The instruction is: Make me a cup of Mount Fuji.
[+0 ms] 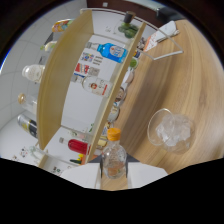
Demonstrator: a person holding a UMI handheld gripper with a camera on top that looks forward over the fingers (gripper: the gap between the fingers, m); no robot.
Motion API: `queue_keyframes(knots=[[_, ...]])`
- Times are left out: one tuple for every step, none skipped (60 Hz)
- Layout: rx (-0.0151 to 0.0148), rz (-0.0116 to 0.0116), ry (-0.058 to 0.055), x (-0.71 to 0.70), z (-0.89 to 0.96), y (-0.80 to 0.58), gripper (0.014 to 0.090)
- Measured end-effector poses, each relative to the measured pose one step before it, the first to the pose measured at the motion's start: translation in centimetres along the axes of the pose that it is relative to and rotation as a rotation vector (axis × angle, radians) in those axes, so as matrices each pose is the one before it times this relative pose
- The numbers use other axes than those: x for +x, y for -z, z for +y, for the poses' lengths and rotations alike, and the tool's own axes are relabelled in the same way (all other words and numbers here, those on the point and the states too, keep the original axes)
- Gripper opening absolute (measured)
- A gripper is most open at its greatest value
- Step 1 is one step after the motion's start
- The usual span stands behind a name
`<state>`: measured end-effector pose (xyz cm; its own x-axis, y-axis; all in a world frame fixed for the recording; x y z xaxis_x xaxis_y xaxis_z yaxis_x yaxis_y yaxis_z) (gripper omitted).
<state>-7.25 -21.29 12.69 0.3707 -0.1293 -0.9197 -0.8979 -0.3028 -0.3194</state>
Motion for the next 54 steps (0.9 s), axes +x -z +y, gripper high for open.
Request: queue_keyframes(knots=[[0.00056, -0.00749, -0.0327, -0.103, -0.025, -0.031, 0.0348], [0.00197, -0.00730, -0.0320, -0.052, -0.060, -0.015, 0.0347], [0.00182, -0.00808, -0.0325, -0.091, -0.053, -0.007, 0.0347], [0.00156, -0.00927, -0.0325, -0.107, -0.049, -0.012, 0.0347], [0.00164, -0.00892, -0.0324, -0.092, -0.066, -0.015, 0.0347], [0.00042, -0.00642, -0.0313, -0.041, -0.077, 0.021, 0.0347], [0.00283, -0.00449, -0.0280, 0.021, -0.093, -0.004, 0.0347], [0.00248, -0.00493, -0.0265, -0.016, -0.080, -0.017, 0.0348], [0.00089, -0.00684, -0.0261, -0.066, -0.049, -0.014, 0.0347], [-0.00074, -0.00729, -0.0258, -0.099, 0.015, -0.097, 0.0348], [0.00150, -0.00780, -0.0240, -0.058, -0.063, -0.022, 0.0347], [0.00165, -0.00808, -0.0244, -0.089, -0.058, -0.021, 0.0345], [-0.00045, -0.00879, -0.0267, -0.080, -0.039, 0.002, 0.0346], [-0.00186, -0.00899, -0.0290, -0.079, -0.035, 0.004, 0.0346], [-0.00209, -0.00613, -0.0314, -0.087, -0.127, 0.088, 0.0346], [0.00087, -0.00622, -0.0271, -0.012, -0.064, -0.017, 0.0346], [0.00007, -0.00668, -0.0212, 0.024, -0.034, -0.058, 0.0346], [-0.00099, -0.00745, -0.0199, -0.067, -0.024, -0.002, 0.0347], [-0.00186, -0.00621, -0.0175, -0.054, -0.016, -0.003, 0.0348], [-0.00098, -0.00329, -0.0150, -0.022, -0.032, -0.003, 0.0346], [0.00040, -0.00097, -0.0116, 0.021, -0.038, 0.003, 0.0346], [-0.00029, -0.00202, -0.0123, -0.041, -0.073, 0.038, 0.0346], [-0.00075, -0.00423, -0.0131, -0.047, -0.004, -0.004, 0.0346], [-0.00205, -0.00580, -0.0154, -0.082, -0.014, 0.001, 0.0347], [-0.00304, -0.00511, -0.0136, 0.064, -0.066, 0.035, 0.0345], [0.00169, -0.00285, -0.0137, -0.008, -0.072, 0.002, 0.0346], [0.00202, -0.00175, -0.0116, -0.015, -0.069, 0.010, 0.0345], [0.00190, -0.00287, -0.0103, -0.027, -0.060, 0.016, 0.0345], [0.00183, -0.00328, -0.0084, -0.047, -0.061, 0.008, 0.0346], [-0.00020, -0.00252, -0.0071, -0.072, -0.071, 0.029, 0.0348], [0.00235, 0.00021, -0.0016, 0.028, -0.050, 0.021, 0.0348], [0.00144, 0.00125, -0.0004, 0.041, -0.034, 0.035, 0.0347], [0.00170, 0.00101, 0.0006, 0.018, -0.019, 0.017, 0.0347], [0.00009, 0.00169, 0.0022, 0.022, 0.022, 0.007, 0.0347], [-0.00116, 0.00213, 0.0041, 0.039, 0.028, 0.000, 0.0346], [-0.00086, 0.00243, 0.0047, 0.040, 0.056, 0.007, 0.0345], [-0.00100, 0.00198, 0.0048, 0.010, 0.049, 0.010, 0.0346], [-0.00106, 0.00096, 0.0056, -0.027, 0.031, 0.008, 0.0347], [-0.00151, 0.00038, 0.0070, -0.045, 0.069, 0.018, 0.0347], [-0.00139, 0.00079, 0.0072, -0.052, 0.072, 0.014, 0.0347], [-0.00096, 0.00153, 0.0084, -0.040, 0.056, -0.003, 0.0346], [-0.00014, 0.00278, 0.0106, -0.036, 0.066, 0.020, 0.0348], [-0.00015, 0.00270, 0.0144, -0.068, 0.090, 0.018, 0.0348], [-0.00057, 0.00248, 0.0197, -0.101, 0.113, 0.044, 0.0347], [0.00002, 0.00229, 0.0258, -0.135, 0.117, 0.041, 0.0349], [0.00065, 0.00349, 0.0306, -0.143, 0.103, 0.056, 0.0347], [0.00304, 0.00583, 0.0318, -0.223, 0.145, 0.024, 0.0348], [0.00229, 0.00705, 0.0383, -0.119, 0.142, 0.071, 0.0348], [0.00238, 0.00762, 0.0428, -0.164, 0.142, 0.053, 0.0350], [0.00187, 0.00577, 0.0476, -0.222, 0.162, 0.067, 0.0348], [-0.00391, 0.00157, 0.0467, -0.522, 0.126, 0.166, 0.0350], [0.00270, 0.00436, 0.0553, -0.310, 0.164, 0.085, 0.0348], [0.00312, 0.00598, 0.0585, -0.327, 0.156, 0.069, 0.0350], [0.00323, 0.00626, 0.0603, -0.343, 0.157, 0.047, 0.0349]])
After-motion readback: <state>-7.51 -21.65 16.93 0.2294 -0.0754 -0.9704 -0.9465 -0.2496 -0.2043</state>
